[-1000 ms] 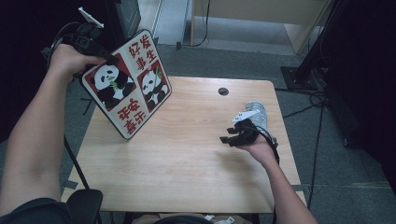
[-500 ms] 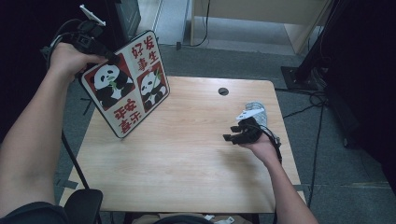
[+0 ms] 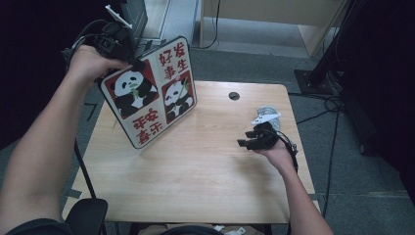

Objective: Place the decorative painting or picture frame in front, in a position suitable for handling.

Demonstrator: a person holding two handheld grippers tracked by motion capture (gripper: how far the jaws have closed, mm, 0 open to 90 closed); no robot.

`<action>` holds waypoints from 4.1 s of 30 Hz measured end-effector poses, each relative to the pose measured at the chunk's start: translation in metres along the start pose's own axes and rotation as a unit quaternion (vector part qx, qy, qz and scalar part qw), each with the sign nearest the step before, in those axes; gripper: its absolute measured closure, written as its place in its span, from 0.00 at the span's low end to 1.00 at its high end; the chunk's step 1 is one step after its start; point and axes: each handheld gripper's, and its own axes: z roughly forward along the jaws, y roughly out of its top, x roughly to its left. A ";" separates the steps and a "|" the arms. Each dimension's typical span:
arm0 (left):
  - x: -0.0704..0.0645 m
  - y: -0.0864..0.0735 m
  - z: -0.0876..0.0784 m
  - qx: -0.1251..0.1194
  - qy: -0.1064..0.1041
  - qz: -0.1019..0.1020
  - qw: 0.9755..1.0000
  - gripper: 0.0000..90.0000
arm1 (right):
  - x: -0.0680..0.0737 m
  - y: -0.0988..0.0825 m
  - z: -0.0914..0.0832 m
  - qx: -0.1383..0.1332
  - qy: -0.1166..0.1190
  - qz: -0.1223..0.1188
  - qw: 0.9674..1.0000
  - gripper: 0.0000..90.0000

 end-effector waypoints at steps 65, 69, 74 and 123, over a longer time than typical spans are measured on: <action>-0.085 0.022 0.079 0.029 -0.090 0.072 0.993 0.69 | -0.012 -0.006 -0.008 -0.013 -0.020 0.022 0.999 0.51; -0.086 0.022 0.079 0.030 -0.077 0.075 0.994 0.67 | -0.013 -0.006 -0.009 -0.015 -0.020 0.020 0.999 0.51; -0.085 0.022 0.080 0.031 -0.061 0.078 0.995 0.58 | -0.013 -0.006 -0.009 -0.013 -0.020 0.023 0.999 0.51; -0.072 -0.056 0.051 -0.051 -0.094 0.059 0.992 0.49 | -0.054 0.010 -0.027 -0.056 -0.055 0.065 0.995 0.50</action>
